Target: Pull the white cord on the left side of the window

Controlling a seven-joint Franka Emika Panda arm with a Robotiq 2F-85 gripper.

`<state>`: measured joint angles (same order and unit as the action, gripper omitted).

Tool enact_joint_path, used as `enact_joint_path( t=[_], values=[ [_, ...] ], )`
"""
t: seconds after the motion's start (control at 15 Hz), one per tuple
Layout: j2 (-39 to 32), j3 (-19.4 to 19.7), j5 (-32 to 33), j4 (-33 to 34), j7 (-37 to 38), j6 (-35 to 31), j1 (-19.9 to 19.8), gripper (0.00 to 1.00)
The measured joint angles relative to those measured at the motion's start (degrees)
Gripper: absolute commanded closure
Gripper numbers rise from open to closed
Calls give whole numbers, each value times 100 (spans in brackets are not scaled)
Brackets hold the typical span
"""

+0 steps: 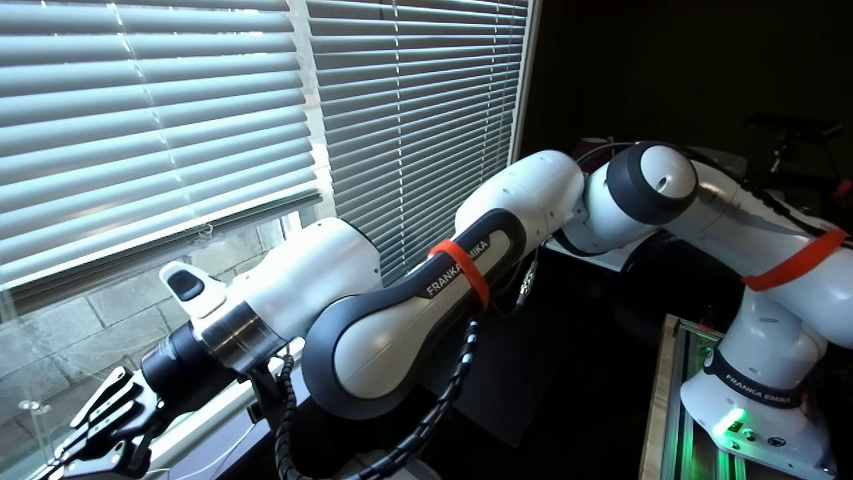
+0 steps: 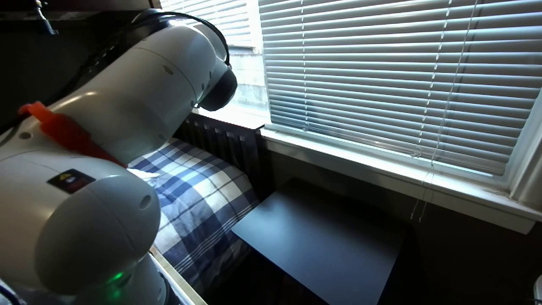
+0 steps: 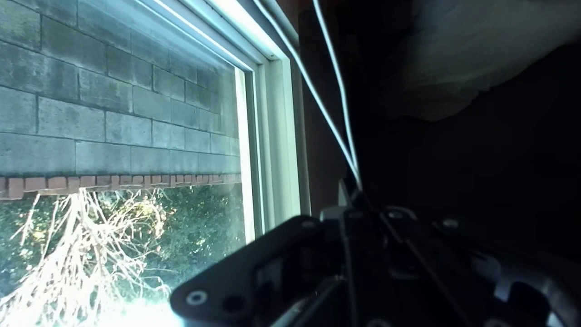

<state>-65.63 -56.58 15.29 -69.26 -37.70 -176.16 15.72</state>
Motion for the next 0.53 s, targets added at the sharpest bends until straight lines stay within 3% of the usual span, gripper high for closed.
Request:
enact_joint_path(
  t=[0.33,0.53],
  values=[
    [-238,-21,-13,488,-381,345,180,100],
    [-330,-258,-18,812,-594,322,339,100]
  ],
)
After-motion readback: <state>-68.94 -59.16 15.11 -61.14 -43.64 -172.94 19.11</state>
